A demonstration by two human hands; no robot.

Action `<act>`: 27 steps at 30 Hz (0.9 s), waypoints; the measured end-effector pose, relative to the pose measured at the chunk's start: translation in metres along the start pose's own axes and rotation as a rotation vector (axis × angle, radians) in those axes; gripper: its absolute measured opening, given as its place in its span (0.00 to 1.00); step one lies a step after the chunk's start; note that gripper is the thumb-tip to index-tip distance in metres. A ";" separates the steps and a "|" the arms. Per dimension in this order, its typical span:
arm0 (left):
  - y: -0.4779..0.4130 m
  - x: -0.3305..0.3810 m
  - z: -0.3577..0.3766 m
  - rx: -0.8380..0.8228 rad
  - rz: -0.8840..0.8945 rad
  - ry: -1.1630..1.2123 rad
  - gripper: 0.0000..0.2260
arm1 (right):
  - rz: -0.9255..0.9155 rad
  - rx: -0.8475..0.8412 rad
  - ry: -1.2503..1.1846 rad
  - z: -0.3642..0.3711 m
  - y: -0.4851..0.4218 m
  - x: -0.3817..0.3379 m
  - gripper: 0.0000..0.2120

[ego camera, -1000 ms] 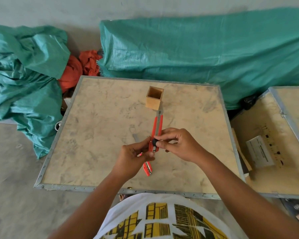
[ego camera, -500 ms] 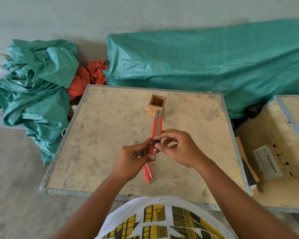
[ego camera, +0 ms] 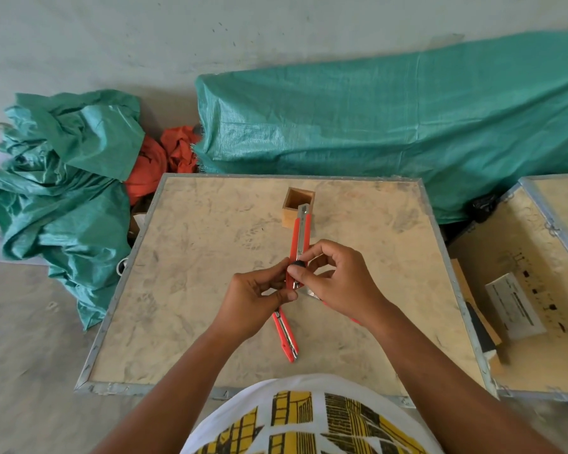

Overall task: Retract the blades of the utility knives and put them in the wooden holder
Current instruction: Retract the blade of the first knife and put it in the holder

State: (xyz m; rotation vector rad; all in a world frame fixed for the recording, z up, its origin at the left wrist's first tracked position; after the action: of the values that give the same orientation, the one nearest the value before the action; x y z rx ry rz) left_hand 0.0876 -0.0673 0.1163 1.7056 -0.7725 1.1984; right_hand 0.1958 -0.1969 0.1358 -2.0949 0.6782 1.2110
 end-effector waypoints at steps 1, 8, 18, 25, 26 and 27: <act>-0.004 0.002 0.000 -0.003 0.006 -0.009 0.25 | 0.007 0.011 0.010 -0.001 -0.002 0.001 0.11; -0.043 0.011 0.004 -0.032 -0.004 -0.098 0.26 | 0.078 0.076 -0.092 -0.016 -0.033 0.030 0.11; -0.156 0.014 0.004 -0.009 -0.015 -0.225 0.24 | 0.124 0.114 -0.016 -0.036 -0.115 0.094 0.10; -0.253 0.016 0.002 0.046 -0.027 -0.338 0.25 | 0.137 0.193 0.058 -0.040 -0.191 0.155 0.11; -0.265 0.016 0.001 0.057 -0.040 -0.355 0.26 | 0.134 0.203 0.080 -0.039 -0.199 0.163 0.11; -0.276 0.014 0.000 0.072 -0.053 -0.383 0.28 | 0.128 0.209 0.110 -0.038 -0.206 0.170 0.11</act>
State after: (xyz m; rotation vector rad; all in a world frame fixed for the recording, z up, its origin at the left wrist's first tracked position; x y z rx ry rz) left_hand 0.3285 0.0466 0.0446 2.0344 -0.9117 0.8819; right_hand 0.4360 -0.1060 0.0532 -1.9779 0.9596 1.0481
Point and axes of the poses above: each hand's wrist, its own y-axis away from the middle knuckle, its own z-axis out of the palm, x = y × z, the point moved 8 cm from there along -y, towards the middle knuckle, and after that the axes turned 13 degrees about -z, right-handed, at the moved point
